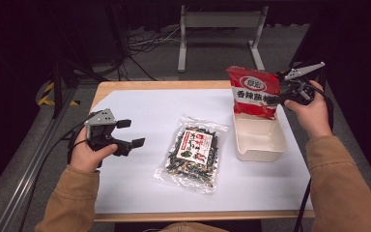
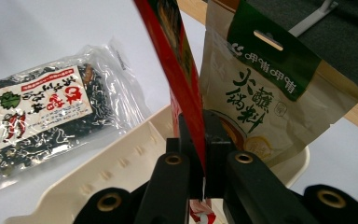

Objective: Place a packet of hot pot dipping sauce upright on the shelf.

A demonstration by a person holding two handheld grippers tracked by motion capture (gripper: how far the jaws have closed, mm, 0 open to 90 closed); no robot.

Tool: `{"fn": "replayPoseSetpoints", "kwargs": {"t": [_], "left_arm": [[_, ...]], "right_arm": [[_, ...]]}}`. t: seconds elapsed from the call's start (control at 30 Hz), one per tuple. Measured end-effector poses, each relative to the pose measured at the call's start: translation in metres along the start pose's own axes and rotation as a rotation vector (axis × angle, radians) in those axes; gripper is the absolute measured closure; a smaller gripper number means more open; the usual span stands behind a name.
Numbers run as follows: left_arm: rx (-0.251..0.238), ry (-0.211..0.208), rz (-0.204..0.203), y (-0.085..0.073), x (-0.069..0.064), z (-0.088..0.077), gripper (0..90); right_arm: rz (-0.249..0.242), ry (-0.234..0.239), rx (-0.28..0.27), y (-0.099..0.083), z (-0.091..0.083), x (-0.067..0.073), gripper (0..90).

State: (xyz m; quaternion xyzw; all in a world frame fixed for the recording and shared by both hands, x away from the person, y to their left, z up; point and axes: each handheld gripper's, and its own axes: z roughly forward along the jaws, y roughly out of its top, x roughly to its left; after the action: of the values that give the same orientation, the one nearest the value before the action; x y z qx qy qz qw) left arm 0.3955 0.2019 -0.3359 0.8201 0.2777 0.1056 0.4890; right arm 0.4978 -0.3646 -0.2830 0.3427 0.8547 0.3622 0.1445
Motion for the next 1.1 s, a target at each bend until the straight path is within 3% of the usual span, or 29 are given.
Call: {"fn": "replayPoseSetpoints", "kwargs": {"t": [0.4,0.73,0.83,0.97,1.1], "left_arm": [[0.001,-0.002,-0.006,-0.001,0.000,0.001,11.9],[0.005,-0.005,-0.010,-0.001,0.000,0.002,11.9],[0.009,-0.009,-0.004,-0.001,0.000,0.003,11.6],[0.011,-0.011,-0.013,-0.002,0.000,0.004,11.2],[0.012,-0.012,-0.017,-0.002,0.000,0.005,11.1]], "right_arm": [[-0.035,-0.048,0.005,-0.008,0.016,-0.010,89.1],[-0.058,-0.067,-0.015,-0.020,0.027,-0.012,88.7],[-0.068,-0.066,0.005,-0.025,0.034,-0.012,88.2],[-0.046,-0.069,-0.002,-0.031,0.035,-0.013,88.2],[-0.032,-0.083,0.030,-0.036,0.036,-0.014,87.9]]}}
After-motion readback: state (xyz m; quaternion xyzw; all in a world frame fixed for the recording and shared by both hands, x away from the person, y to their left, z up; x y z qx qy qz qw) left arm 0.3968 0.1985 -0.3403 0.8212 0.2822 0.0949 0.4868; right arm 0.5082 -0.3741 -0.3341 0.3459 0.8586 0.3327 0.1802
